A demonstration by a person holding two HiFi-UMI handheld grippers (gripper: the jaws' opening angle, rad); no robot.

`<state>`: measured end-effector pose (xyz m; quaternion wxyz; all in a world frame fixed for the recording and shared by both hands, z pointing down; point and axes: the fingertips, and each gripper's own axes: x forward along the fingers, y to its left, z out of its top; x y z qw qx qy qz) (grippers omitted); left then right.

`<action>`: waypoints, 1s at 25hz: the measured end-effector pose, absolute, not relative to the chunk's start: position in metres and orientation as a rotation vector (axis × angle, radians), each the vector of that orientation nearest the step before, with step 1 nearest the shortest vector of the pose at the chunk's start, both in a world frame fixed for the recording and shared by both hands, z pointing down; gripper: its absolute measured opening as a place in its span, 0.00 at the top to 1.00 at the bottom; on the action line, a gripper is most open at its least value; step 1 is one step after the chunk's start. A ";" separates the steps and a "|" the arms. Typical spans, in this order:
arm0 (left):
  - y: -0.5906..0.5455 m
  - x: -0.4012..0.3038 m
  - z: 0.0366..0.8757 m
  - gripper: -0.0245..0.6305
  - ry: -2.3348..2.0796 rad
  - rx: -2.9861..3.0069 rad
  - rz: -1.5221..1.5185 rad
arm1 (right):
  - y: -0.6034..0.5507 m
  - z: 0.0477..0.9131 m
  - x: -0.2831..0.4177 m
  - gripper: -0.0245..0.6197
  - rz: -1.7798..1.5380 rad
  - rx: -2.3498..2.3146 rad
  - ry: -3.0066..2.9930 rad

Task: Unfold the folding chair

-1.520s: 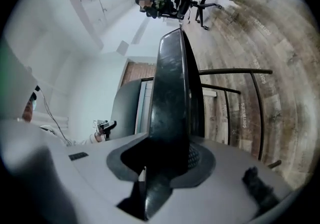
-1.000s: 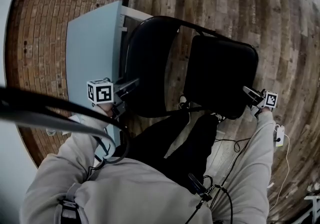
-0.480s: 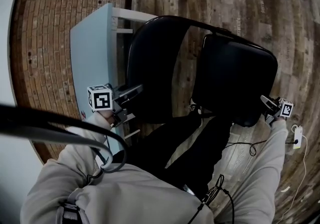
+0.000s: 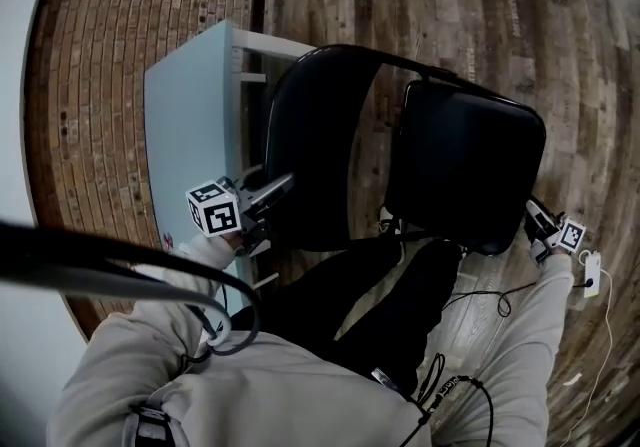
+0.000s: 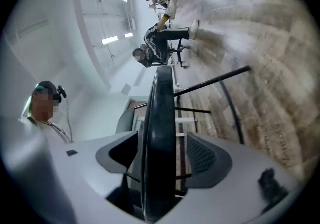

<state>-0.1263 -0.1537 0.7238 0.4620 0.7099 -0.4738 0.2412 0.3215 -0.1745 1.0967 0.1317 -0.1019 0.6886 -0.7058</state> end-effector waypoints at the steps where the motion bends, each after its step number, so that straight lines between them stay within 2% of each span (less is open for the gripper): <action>1: -0.153 -0.134 0.717 0.69 -1.194 1.776 0.582 | -0.172 1.093 0.332 0.50 -2.061 -0.355 2.021; 2: -0.153 -0.142 0.710 0.62 -1.211 1.797 0.573 | -0.171 1.087 0.341 0.50 -2.071 -0.406 2.038; 4: -0.152 -0.148 0.700 0.59 -1.194 1.838 0.586 | -0.165 1.072 0.356 0.50 -2.105 -0.493 2.061; 7: -0.150 -0.148 0.688 0.59 -1.149 1.911 0.595 | -0.163 1.032 0.378 0.50 -2.071 -0.587 2.106; 14: -0.162 -0.198 0.645 0.59 -1.272 1.899 0.461 | -0.198 0.886 0.397 0.50 -1.821 -0.832 2.204; 19: -0.141 -0.228 0.574 0.59 -1.304 1.937 0.295 | -0.142 0.777 0.356 0.50 -1.717 -1.102 2.355; 23: -0.160 -0.225 0.522 0.60 -1.312 2.050 0.150 | -0.156 0.654 0.316 0.50 -1.421 -1.208 2.541; 24: -0.165 -0.228 0.502 0.62 -1.340 2.091 0.114 | -0.160 0.620 0.302 0.50 -1.331 -1.216 2.583; 25: -0.171 -0.232 0.480 0.72 -1.377 2.135 0.062 | -0.165 0.586 0.289 0.52 -1.235 -1.232 2.632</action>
